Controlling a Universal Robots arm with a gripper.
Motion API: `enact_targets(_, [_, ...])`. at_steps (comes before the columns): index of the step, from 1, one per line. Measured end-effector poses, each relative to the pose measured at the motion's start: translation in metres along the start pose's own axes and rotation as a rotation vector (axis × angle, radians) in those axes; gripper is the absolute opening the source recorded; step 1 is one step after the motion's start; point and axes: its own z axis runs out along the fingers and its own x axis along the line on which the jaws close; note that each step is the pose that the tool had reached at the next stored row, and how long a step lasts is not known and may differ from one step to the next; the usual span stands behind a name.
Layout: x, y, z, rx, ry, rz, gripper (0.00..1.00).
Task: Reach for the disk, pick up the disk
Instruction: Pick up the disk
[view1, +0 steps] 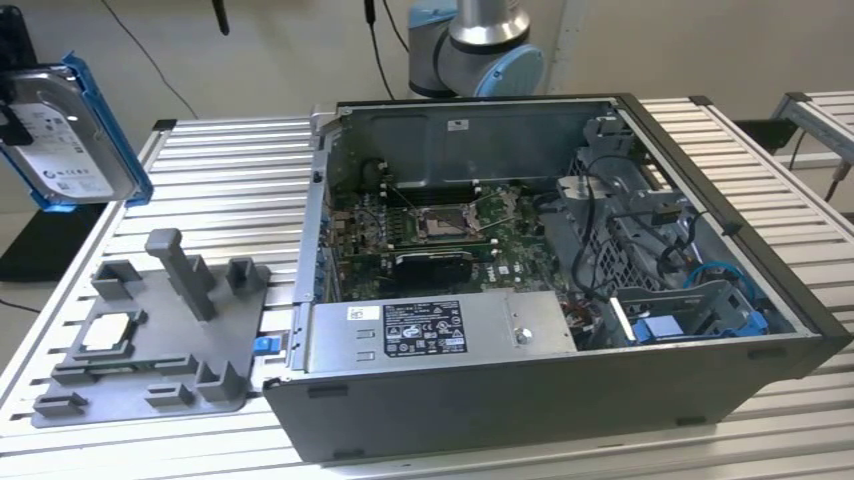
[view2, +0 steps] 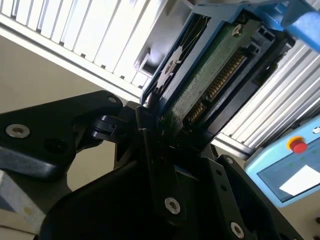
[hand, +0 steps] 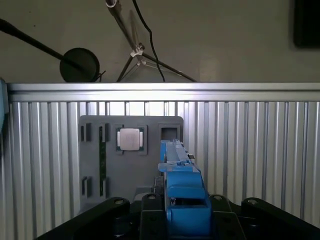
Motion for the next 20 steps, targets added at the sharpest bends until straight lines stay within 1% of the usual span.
enact_targets(20, [0.0, 0.0003, -0.0263, -0.0001, 0.0, 0.0, 0.0])
